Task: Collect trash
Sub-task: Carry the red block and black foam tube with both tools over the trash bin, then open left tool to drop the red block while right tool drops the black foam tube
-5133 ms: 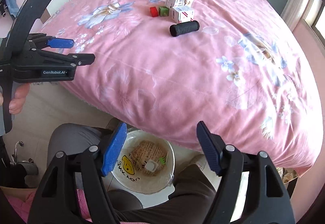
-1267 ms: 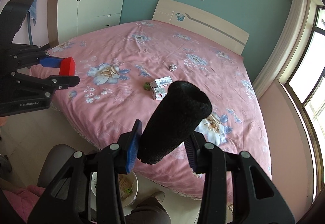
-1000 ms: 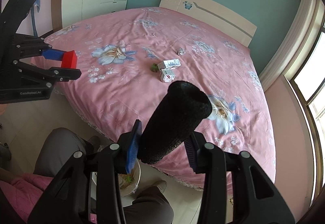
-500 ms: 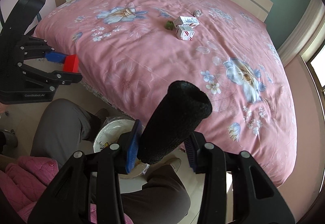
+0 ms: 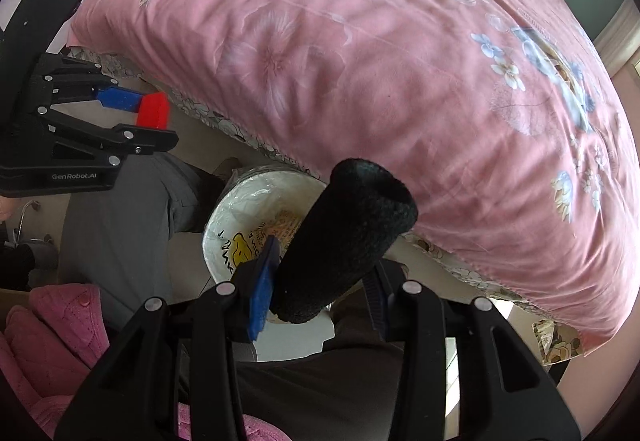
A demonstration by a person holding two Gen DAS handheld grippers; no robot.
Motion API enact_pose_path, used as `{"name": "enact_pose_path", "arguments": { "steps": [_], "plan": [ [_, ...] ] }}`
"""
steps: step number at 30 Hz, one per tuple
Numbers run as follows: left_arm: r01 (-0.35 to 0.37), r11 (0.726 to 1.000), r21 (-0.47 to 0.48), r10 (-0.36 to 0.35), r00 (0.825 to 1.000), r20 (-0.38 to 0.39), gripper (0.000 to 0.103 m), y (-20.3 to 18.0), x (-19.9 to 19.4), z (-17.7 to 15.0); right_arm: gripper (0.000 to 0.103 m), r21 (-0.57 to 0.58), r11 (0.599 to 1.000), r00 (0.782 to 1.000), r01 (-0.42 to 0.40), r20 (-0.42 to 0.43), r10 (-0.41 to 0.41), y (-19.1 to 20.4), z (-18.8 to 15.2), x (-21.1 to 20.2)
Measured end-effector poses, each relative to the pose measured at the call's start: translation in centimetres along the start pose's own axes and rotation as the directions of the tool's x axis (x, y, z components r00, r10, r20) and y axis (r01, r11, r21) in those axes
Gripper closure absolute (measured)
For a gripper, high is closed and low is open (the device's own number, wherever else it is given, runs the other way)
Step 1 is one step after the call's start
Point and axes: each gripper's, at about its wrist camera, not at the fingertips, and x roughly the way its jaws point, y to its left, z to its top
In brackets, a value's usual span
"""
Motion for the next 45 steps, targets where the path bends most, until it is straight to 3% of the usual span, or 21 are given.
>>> {"name": "enact_pose_path", "arguments": {
  "steps": [7, 14, 27, 45],
  "plan": [
    [0.037, 0.999, 0.001, -0.037, 0.994, -0.099, 0.058, -0.6, 5.2, -0.5, 0.061, 0.035, 0.997, 0.994, -0.072, -0.085, 0.075, 0.6, -1.4, 5.3],
    [0.071, 0.997, 0.003, -0.069, 0.979, -0.194, 0.058, -1.1, 10.5, -1.0, 0.061, 0.069, 0.99, 0.973, -0.126, -0.185, 0.137, 1.5, -2.6, 11.0],
    [0.091, 0.996, -0.016, -0.091, 0.95, -0.299, 0.058, -1.5, 17.9, -1.3, 0.061, 0.175, 0.966, 0.907, -0.193, -0.343, 0.243, 2.4, -5.1, 20.3],
    [0.141, 0.985, -0.098, -0.169, 0.9, -0.402, 0.057, -2.0, 25.3, -1.2, 0.061, 0.334, 0.915, 0.833, -0.225, -0.422, 0.358, 2.3, -5.3, 27.8]
  ]
}}
